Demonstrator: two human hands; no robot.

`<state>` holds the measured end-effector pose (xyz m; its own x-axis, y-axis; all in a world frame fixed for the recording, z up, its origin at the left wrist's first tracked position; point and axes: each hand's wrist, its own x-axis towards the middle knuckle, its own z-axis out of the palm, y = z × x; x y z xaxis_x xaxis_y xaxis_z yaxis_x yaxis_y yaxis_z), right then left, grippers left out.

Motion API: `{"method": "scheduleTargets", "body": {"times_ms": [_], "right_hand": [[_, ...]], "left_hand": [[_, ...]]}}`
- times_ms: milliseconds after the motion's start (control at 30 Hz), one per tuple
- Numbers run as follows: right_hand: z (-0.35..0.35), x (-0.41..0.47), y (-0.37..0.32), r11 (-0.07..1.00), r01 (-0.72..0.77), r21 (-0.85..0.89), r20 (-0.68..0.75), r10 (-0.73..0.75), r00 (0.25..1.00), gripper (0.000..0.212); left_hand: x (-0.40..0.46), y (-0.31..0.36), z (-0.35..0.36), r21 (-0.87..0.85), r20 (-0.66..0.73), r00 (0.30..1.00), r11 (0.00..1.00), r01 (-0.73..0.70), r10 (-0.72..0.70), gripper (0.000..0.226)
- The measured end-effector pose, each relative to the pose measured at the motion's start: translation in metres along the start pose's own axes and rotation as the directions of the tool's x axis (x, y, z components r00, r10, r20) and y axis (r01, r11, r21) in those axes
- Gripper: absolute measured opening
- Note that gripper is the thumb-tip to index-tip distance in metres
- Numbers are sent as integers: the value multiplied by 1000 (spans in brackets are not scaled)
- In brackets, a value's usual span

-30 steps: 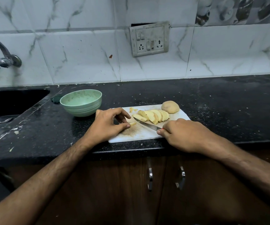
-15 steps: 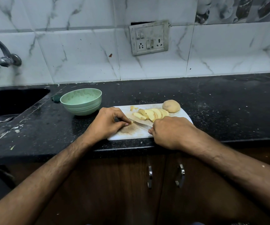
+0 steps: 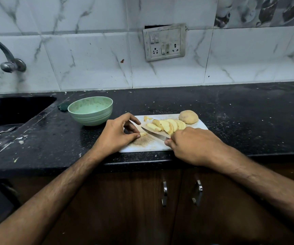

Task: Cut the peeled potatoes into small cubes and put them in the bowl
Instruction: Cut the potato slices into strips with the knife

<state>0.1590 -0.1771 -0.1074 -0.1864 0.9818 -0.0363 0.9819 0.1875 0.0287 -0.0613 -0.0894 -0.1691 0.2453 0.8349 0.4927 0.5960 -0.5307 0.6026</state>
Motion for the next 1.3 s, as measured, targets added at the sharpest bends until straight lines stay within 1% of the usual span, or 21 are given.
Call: {"method": "scheduleTargets", "body": {"times_ms": [300, 367, 500, 633, 800, 933, 1033, 1133, 1200, 1300], "right_hand": [[1, 8, -13, 1000, 20, 8, 26, -21, 999, 27], [2, 10, -15, 1000, 14, -8, 22, -14, 1000, 30], [10, 14, -19, 1000, 12, -5, -10, -12, 1000, 34], [10, 11, -14, 1000, 2, -14, -4, -2, 1000, 27], [5, 5, -2, 1000, -26, -8, -37, 26, 999, 36], [6, 0, -8, 1000, 5, -9, -18, -5, 1000, 29], [8, 0, -12, 1000, 17, -10, -22, -17, 1000, 31], [8, 2, -20, 999, 32, -29, -27, -33, 999, 18], [9, 3, -22, 998, 37, -44, -35, -39, 999, 13], [7, 2, -16, 998, 39, -56, -29, -40, 999, 23]], "left_hand": [[4, 0, 0, 16, 25, 999, 1000, -22, 21, 34], [5, 1, -1, 30, 34, 999, 999, -21, 20, 33], [5, 3, -1, 30, 37, 999, 1000, -5, 4, 33], [4, 4, 0, 6, 34, 999, 999, 33, -33, 33], [6, 5, 3, 10, 27, 999, 999, 38, -39, 38], [7, 4, 4, 25, 22, 999, 999, 29, -29, 38], [9, 4, 5, 46, 33, 999, 999, 10, -11, 38], [12, 4, 6, 74, 46, 999, 997, -9, 5, 36], [12, 4, 5, 72, 43, 999, 997, -5, 2, 36], [9, 2, 5, 36, 26, 999, 999, 18, -19, 36]]}}
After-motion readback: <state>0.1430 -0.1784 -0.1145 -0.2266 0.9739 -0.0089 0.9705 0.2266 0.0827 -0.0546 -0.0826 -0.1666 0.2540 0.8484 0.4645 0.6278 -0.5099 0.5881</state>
